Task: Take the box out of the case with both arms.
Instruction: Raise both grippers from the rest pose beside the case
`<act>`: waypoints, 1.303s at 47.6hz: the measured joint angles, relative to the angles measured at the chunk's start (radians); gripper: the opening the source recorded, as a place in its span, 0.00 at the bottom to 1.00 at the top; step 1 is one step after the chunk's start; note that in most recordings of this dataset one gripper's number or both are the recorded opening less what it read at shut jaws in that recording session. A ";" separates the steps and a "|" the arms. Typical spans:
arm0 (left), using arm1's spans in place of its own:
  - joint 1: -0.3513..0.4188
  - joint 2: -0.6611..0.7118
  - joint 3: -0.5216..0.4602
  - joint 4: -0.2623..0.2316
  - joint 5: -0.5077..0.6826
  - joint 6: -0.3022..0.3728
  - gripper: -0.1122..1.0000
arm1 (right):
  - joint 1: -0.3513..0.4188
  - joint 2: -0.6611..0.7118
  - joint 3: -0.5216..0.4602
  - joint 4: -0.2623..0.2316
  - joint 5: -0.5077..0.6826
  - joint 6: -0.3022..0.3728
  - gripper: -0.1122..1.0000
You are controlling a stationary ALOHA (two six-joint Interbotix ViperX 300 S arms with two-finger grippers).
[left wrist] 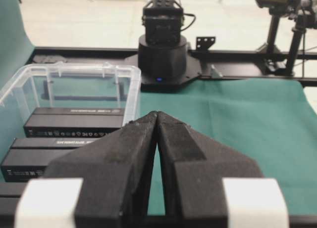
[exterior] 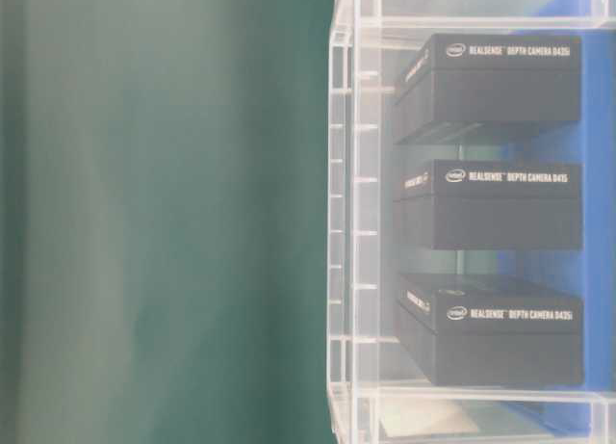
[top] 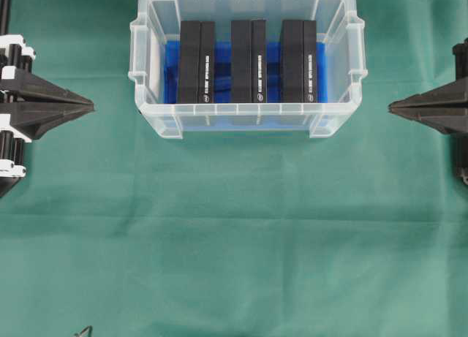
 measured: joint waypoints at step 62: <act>-0.032 0.092 -0.644 0.023 0.985 -0.100 0.11 | 0.003 0.143 -0.715 0.002 1.114 0.173 0.10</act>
